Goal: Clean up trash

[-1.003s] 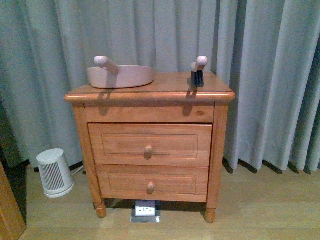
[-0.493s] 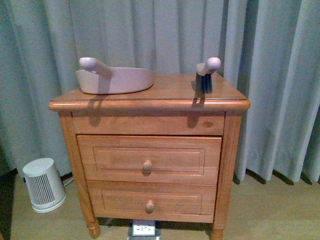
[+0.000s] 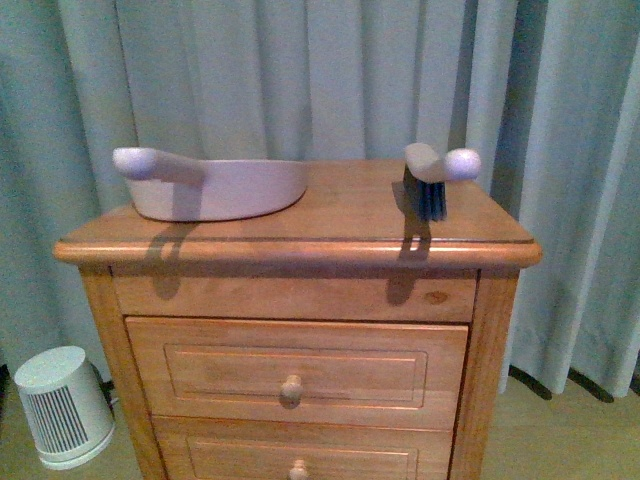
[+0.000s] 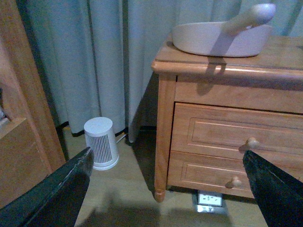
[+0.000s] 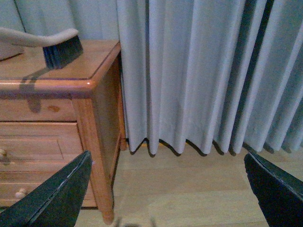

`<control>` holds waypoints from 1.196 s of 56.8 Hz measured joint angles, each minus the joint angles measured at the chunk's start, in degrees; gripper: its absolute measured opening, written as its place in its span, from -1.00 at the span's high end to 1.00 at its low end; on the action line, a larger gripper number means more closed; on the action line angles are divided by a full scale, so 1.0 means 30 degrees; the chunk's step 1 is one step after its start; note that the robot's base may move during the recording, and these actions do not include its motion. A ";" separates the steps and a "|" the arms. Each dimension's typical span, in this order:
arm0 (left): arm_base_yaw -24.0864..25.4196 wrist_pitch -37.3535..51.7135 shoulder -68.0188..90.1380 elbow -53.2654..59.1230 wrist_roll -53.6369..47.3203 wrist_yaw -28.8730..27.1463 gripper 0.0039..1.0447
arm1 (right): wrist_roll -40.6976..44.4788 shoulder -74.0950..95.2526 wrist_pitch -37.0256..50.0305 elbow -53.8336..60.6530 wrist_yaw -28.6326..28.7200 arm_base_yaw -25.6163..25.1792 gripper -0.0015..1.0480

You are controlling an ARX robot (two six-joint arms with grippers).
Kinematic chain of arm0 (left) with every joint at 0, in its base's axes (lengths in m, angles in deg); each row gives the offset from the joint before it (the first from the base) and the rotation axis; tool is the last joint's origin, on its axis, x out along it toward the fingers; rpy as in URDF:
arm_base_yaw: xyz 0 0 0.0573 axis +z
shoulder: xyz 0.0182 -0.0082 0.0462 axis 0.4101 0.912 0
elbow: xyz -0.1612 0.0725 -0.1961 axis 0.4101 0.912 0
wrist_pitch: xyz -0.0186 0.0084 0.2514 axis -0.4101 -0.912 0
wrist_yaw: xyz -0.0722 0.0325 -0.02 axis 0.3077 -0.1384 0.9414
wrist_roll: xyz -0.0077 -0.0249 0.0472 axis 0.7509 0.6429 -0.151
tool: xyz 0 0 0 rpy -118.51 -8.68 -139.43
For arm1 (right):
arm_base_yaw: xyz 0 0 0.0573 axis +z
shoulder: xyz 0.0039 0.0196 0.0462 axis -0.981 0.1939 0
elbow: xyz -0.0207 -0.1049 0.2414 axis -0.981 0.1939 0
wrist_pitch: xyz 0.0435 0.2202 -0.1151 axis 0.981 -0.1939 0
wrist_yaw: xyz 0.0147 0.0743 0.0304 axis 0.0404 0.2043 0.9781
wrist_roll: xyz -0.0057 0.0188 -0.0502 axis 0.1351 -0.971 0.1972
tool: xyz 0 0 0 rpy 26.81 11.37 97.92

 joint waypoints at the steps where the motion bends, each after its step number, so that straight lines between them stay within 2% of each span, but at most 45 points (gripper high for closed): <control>1: 0.0000 0.0000 0.0000 0.0000 0.0000 0.0015 -0.86 | 0.0000 0.0000 0.0000 0.0000 0.0007 0.0000 -0.86; 25: 0.0007 -0.0044 0.0036 -0.0015 0.0051 0.0015 -0.86 | 0.0000 0.0000 0.0007 0.0000 0.0000 0.0000 -0.86; 29: 0.0364 -0.0561 0.1705 -0.0627 0.1333 0.1166 -0.86 | 0.0000 0.0000 0.0007 0.0000 0.0000 0.0000 -0.86; 34: 0.0816 0.1100 0.5625 -0.2171 0.1064 0.2047 -0.86 | 0.0000 0.0000 0.0007 0.0000 0.0000 0.0000 -0.86; 39: 0.0809 0.1362 1.0411 -0.5493 -0.0204 0.2120 -0.86 | 0.0000 0.0000 0.0007 0.0000 0.0000 0.0000 -0.86; 50: -0.0794 -0.2703 1.9431 -1.4061 -0.1880 0.0546 -0.86 | 0.0000 0.0000 0.0007 0.0000 0.0000 0.0000 -0.86; 59: -0.2987 -0.6003 2.5084 -2.0903 -0.1260 -0.1712 -0.86 | 0.0000 0.0000 0.0007 0.0000 0.0000 0.0000 -0.86; 68: -0.4452 -0.7220 2.9011 -2.4757 0.0204 -0.3126 -0.86 | 0.0000 0.0000 0.0007 0.0000 0.0007 0.0000 -0.86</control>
